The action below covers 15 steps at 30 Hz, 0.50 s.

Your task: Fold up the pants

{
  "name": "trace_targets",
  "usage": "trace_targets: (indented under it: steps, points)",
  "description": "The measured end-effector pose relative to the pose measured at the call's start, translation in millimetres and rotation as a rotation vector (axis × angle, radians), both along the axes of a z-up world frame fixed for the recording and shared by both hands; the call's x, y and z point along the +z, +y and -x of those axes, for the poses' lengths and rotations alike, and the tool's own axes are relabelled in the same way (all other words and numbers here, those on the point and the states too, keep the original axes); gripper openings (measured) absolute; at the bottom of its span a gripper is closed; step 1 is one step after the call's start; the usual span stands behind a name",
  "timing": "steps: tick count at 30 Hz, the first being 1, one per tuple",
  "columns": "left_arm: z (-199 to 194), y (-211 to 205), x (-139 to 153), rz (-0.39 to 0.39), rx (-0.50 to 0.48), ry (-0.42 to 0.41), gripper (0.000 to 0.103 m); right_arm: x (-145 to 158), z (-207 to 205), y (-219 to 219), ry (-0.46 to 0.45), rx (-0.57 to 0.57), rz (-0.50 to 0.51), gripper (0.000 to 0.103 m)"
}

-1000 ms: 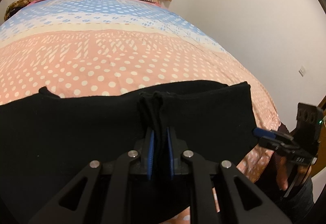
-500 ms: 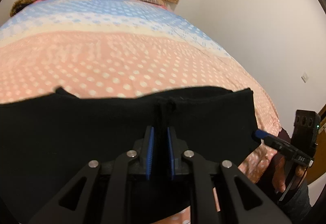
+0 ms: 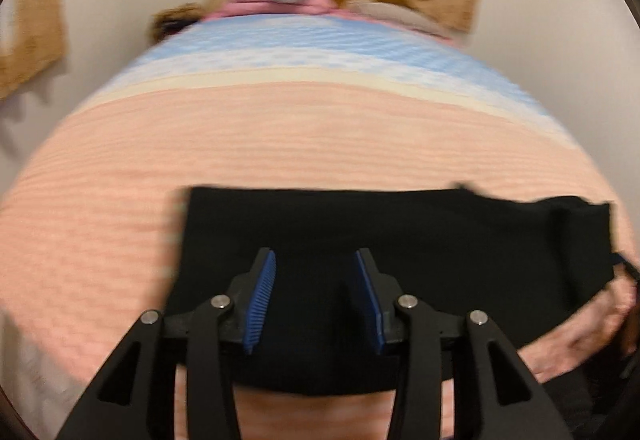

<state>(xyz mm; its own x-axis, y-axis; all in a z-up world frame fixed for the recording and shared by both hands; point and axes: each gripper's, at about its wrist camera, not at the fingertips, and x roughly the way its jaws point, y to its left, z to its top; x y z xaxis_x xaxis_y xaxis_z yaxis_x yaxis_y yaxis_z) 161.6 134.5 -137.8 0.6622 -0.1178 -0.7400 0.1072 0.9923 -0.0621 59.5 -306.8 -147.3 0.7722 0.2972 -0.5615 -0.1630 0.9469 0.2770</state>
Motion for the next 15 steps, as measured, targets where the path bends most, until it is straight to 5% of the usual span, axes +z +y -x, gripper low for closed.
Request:
trace_targets:
  steps: [7, 15]
  points:
    - [-1.5, 48.6, -24.6, 0.087, 0.086, 0.059, 0.044, 11.5, -32.9, 60.8, -0.019, -0.002, 0.198, 0.061]
    - [-8.5, 54.5, -25.9, 0.084, 0.134, 0.045, 0.049, 1.3, -32.2, 104.2, -0.045, 0.157, 0.220, 0.061]
